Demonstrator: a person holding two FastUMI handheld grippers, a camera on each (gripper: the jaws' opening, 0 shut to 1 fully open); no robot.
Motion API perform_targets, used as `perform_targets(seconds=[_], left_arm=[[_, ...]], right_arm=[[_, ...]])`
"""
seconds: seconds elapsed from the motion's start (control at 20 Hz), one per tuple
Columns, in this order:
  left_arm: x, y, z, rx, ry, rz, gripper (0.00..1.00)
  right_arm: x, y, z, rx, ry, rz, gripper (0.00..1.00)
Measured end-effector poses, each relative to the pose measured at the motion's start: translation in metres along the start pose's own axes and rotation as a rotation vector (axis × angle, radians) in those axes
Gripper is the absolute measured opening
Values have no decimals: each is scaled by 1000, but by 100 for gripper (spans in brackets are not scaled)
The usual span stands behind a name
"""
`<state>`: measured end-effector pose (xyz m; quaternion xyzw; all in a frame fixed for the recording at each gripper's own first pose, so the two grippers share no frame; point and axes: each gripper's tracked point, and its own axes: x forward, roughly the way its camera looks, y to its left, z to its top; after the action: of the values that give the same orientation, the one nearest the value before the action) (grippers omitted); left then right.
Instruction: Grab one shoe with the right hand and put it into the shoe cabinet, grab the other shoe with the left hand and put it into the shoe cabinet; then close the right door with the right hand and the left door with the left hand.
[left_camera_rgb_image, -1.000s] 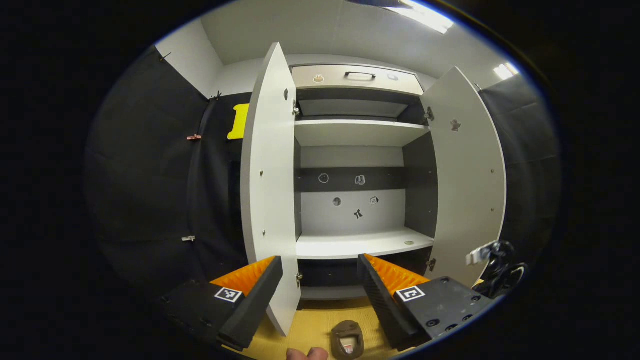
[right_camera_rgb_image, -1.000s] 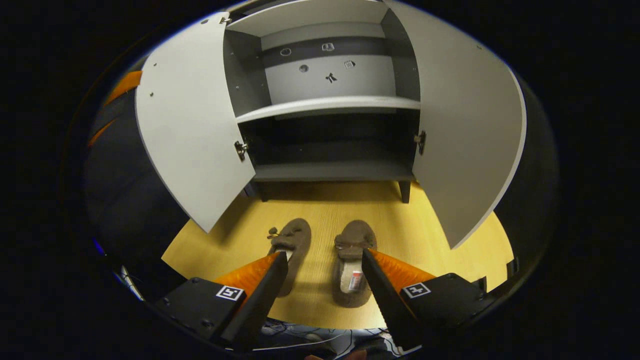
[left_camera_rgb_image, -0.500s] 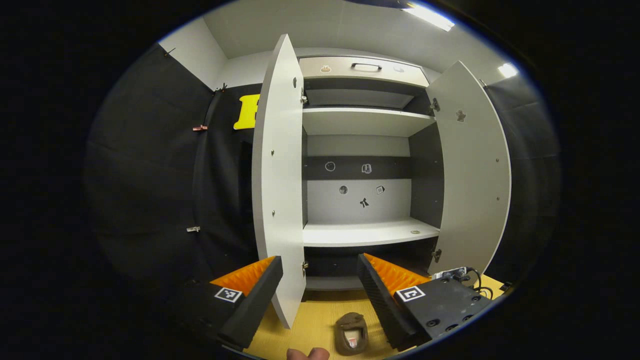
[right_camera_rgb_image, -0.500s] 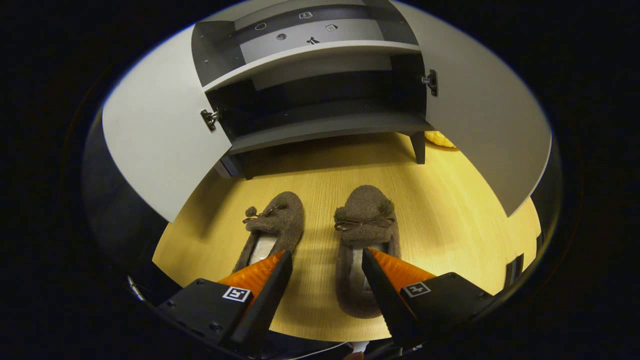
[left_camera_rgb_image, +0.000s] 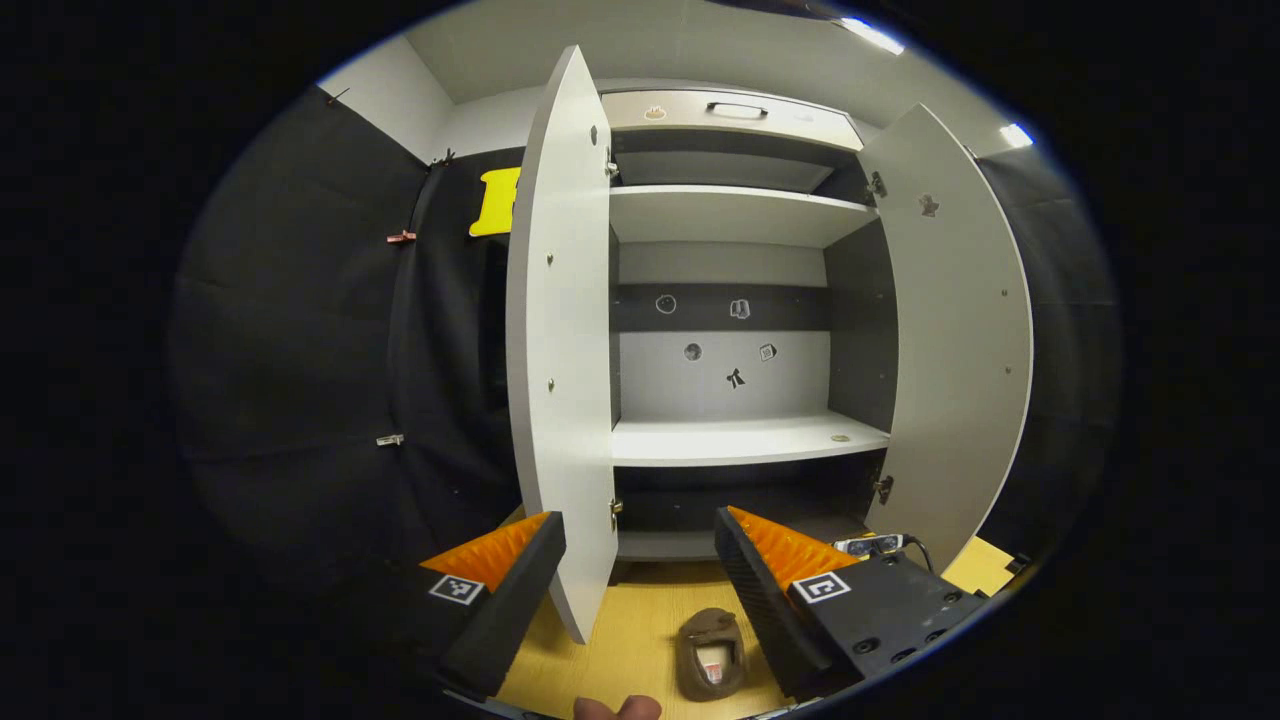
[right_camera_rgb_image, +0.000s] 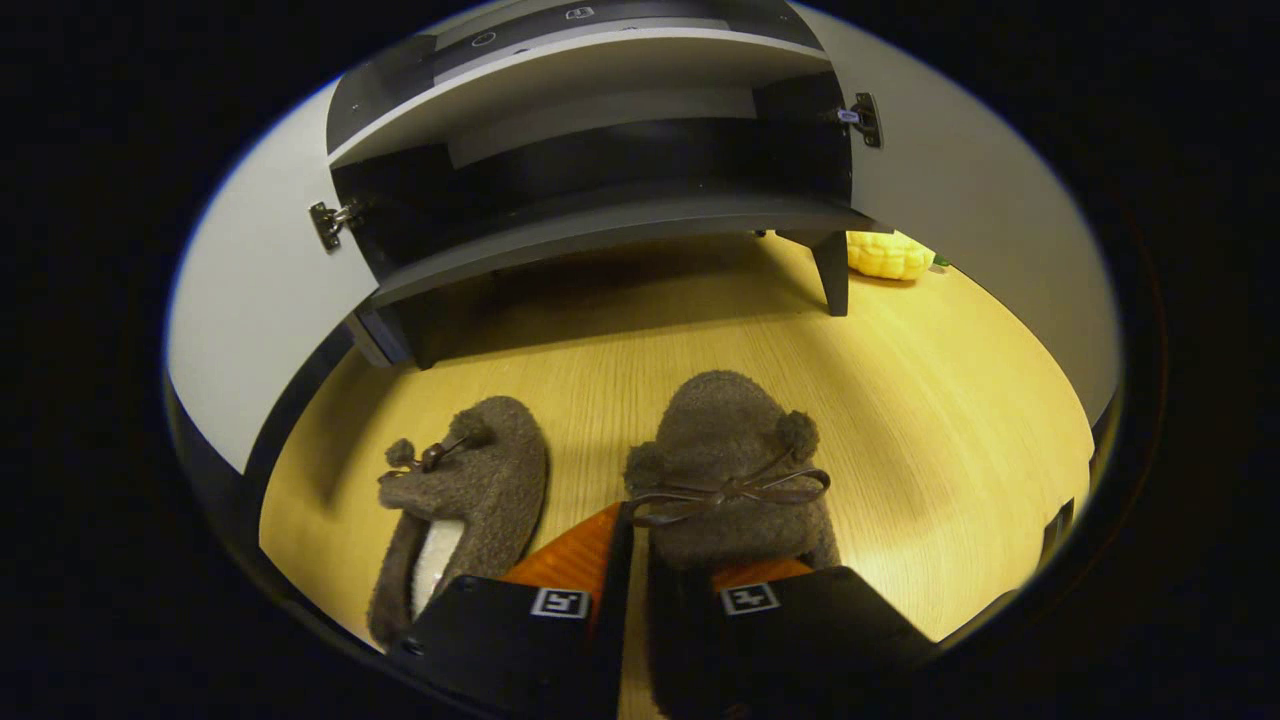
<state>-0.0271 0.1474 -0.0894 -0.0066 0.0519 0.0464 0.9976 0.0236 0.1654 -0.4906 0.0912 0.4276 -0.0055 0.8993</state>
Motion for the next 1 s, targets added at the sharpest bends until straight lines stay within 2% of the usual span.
perform_targets(seconds=[0.05, 0.1, 0.15, 0.2, 0.45, 0.7, 1.0], left_arm=[[1, 1, -3, 2, 5, 0, 96], [2, 2, -4, 4, 10, -1, 96], [3, 2, -6, 3, 15, -2, 96], [4, 2, -7, -2, 20, -6, 96], [8, 0, -11, -19, 30, -24, 96], [13, -9, -8, -20, 19, -49, 96], [17, -27, 1, -14, -1, -90, 96]], right_arm=[[1, 2, -1, 13, -7, 8, 23], [0, 1, 3, 14, -15, 9, 16], [1, -1, 6, 7, -17, 12, 16], [-7, -2, 8, 3, -24, 14, 6], [-53, -1, 40, -30, -71, 50, 6], [-122, 9, 100, -55, -118, 98, 6], [-182, 21, 217, -76, -251, 105, 6]])
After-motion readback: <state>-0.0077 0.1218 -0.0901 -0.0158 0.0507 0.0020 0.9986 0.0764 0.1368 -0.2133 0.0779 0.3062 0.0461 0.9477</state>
